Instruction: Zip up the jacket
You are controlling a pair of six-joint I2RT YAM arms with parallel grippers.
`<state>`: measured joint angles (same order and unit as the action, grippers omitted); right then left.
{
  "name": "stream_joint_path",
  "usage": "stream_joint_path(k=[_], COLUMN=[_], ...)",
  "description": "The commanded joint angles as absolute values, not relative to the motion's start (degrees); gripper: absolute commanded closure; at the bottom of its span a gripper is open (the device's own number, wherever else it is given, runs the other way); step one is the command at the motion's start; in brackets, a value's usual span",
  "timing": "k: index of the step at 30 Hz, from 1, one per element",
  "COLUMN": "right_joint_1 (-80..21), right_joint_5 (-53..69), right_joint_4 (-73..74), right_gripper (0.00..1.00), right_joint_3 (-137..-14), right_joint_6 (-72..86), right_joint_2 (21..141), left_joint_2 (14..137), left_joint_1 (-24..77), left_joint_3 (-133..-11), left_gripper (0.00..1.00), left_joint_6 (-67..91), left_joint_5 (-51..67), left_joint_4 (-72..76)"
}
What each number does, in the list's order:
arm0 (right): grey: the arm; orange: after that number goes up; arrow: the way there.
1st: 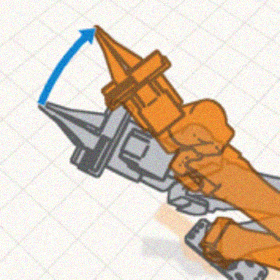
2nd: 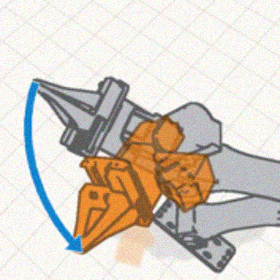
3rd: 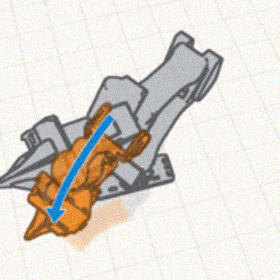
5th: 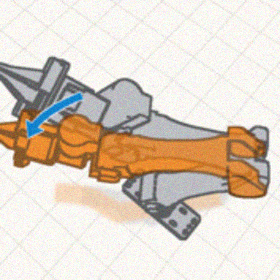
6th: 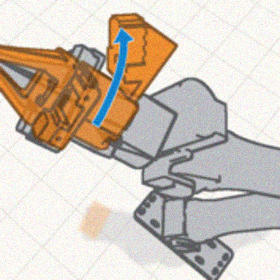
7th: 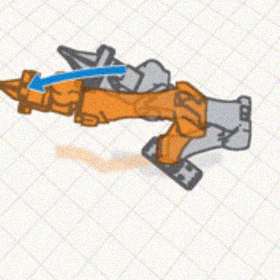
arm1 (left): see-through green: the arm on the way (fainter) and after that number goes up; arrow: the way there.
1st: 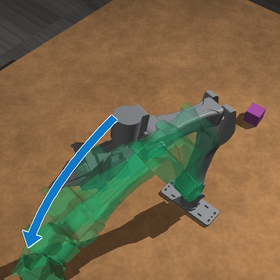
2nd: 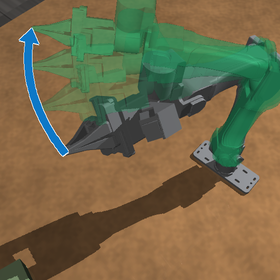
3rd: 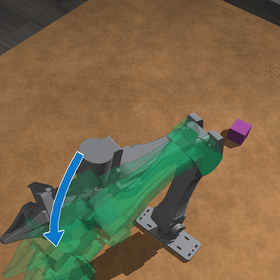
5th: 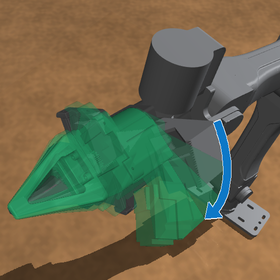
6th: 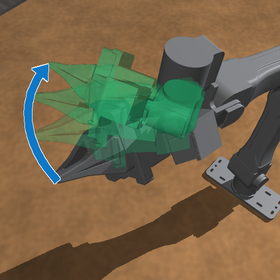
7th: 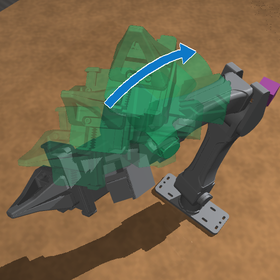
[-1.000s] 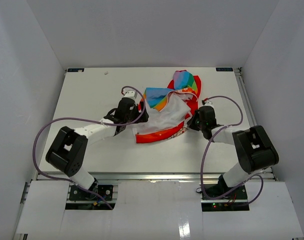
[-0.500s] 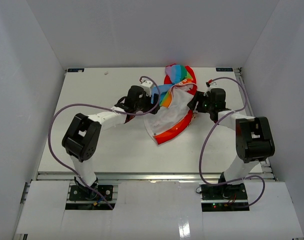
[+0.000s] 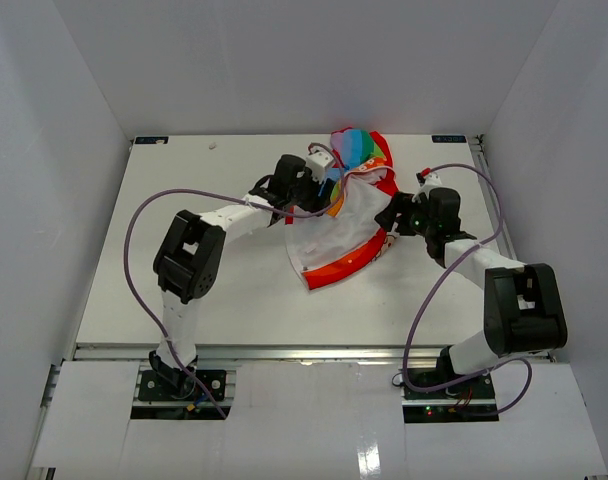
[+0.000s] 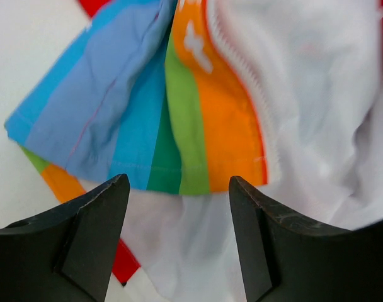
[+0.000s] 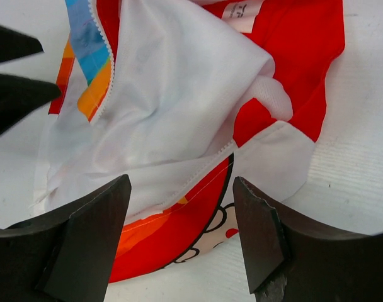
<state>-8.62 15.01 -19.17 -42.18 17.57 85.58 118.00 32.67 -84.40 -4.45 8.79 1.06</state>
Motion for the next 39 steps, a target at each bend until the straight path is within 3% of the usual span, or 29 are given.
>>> stream_joint_path(k=[1,7,19,20,21,23,24,25,30,33,37,39], right_joint_1=[-8.35,-12.89,-24.01,-24.48,-25.08,-26.24,-26.46,-26.64,-27.91,-28.20,-24.07,-21.88], right_joint_5=[15.56,9.44,-1.84,-2.27,-3.09,-5.36,-6.14,-6.59,-5.26,-5.80,-2.59,-0.12], right_joint_4=[-20.52,-24.35,-27.52,-27.57,-27.74,-28.46,-28.83,-29.02,-31.05,-31.66,-30.61,-29.67], right_gripper=[0.27,0.12,0.14,0.15,0.16,0.17,0.18,0.19,0.25,0.39,0.88,0.92], right_joint_3=[-39.97,-33.93,-29.30,-29.46,-29.28,-28.42,-27.89,-27.33,-27.49,-29.03,-33.05,-36.81], right_joint_6=[19.63,27.14,34.30,34.83,35.36,36.69,37.62,38.45,41.63,41.50,38.59,36.15], right_joint_2=[83.16,81.74,84.26,84.52,84.61,84.41,84.29,84.30,87.43,90.45,94.46,95.39], left_joint_2=[120.31,124.63,125.78,125.83,125.81,125.54,125.07,124.40,117.68,112.75,105.13,101.75], left_joint_1=[33.31,33.31,33.11,33.01,32.86,32.47,32.25,32.08,31.84,31.73,31.73,31.85], left_joint_3=[-93.33,-95.64,-92.89,-92.84,-92.74,-92.55,-92.26,-91.70,-83.27,-74.71,-67.90,-64.74], left_gripper=[0.24,0.25,0.28,0.31,0.45,0.85,0.95,1.00,1.00,1.00,1.00,1.00], left_joint_6=[-3.54,-0.63,1.53,1.69,1.93,2.56,3.08,3.72,8.12,11.26,14.45,17.01], left_joint_5=[14.95,20.19,17.18,17.76,18.85,21.14,21.17,20.95,13.70,11.15,7.22,6.01], left_joint_4=[-4.83,-8.53,-5.53,-5.11,-4.66,-4.01,-4.07,-4.09,-0.82,3.72,3.97,3.68])
